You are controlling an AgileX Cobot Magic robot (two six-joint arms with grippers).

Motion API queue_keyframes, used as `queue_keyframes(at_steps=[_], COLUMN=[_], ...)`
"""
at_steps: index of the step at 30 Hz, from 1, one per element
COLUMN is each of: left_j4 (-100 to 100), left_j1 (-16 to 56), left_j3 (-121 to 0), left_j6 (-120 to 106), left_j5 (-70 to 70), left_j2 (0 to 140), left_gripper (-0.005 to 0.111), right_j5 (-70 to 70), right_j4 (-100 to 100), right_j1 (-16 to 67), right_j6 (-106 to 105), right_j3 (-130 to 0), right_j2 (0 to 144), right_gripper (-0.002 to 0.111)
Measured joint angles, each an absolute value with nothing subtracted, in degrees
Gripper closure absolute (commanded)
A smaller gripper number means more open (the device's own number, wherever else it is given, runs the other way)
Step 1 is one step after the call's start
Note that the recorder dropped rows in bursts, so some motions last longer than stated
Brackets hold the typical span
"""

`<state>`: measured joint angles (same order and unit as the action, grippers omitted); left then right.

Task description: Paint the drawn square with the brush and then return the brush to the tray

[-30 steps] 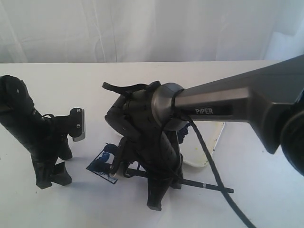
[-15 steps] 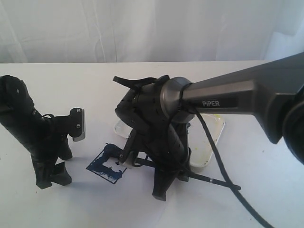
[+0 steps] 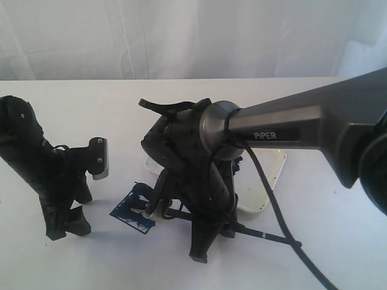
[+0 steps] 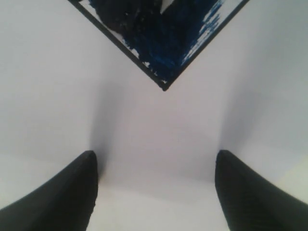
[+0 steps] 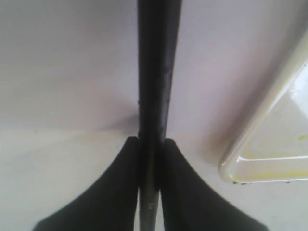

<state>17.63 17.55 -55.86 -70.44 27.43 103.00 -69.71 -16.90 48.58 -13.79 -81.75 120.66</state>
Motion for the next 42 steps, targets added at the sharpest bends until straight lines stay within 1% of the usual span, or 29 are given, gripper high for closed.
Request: queue_keyframes(at_steps=[9, 21, 36, 42], left_j4=[17.63, 17.63, 17.52, 17.52], left_j1=[17.55, 17.55, 17.55, 17.55], left_j3=[-55.86, -55.86, -55.86, -55.86], left_j6=[-70.44, -70.44, -70.44, -70.44], left_j5=[27.43, 27.43, 27.43, 27.43], left_j2=[103.0, 103.0, 103.0, 103.0], left_gripper=[0.035, 0.035, 0.035, 0.035], right_j5=[-69.71, -69.75, -69.75, -69.75], right_j4=[-16.65, -19.54, -18.38, -17.98], right_j1=[48.71, 47.65, 47.65, 49.89], right_j6=[-16.25, -11.05, -12.87, -14.07], right_j3=[-81.75, -84.34, -84.55, -84.55], right_j2=[120.66, 121.12, 122.52, 122.52], right_gripper=[0.108, 0.108, 0.108, 0.108])
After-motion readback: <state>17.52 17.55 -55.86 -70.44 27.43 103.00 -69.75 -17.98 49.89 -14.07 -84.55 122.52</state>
